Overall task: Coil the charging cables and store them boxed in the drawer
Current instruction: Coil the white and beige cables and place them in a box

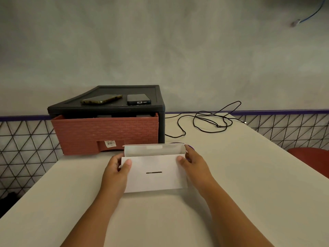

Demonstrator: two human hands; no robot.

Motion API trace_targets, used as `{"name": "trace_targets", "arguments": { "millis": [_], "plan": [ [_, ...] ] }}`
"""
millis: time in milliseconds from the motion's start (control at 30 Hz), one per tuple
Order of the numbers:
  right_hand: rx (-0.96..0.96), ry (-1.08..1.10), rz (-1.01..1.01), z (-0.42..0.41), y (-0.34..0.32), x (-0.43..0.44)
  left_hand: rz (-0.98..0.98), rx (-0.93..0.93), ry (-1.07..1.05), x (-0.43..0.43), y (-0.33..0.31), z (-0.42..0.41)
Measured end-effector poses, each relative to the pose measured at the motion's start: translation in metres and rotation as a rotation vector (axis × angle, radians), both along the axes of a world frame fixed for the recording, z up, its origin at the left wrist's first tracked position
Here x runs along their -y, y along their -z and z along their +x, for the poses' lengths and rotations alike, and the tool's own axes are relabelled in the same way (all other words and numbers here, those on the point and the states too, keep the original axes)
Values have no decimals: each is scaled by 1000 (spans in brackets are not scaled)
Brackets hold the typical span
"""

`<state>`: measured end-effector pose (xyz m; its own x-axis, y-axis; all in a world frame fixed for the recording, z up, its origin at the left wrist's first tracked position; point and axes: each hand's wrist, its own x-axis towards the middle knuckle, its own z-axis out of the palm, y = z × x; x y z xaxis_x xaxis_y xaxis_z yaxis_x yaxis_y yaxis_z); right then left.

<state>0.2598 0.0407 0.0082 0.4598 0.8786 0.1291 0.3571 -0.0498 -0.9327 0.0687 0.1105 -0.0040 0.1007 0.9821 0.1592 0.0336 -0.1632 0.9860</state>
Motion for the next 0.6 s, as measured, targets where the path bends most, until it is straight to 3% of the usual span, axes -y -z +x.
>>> {"name": "trace_targets", "arguments": {
  "millis": [133,300,600],
  "plan": [
    [-1,20,16,-2,3,-1,-5,-49,-12,0,1,4],
    [145,38,-62,-3,8,-4,3,-112,30,4,-2,7],
    [-237,-73,-65,-1,3,-3,15,-122,191,8,-4,3]
  ]
}}
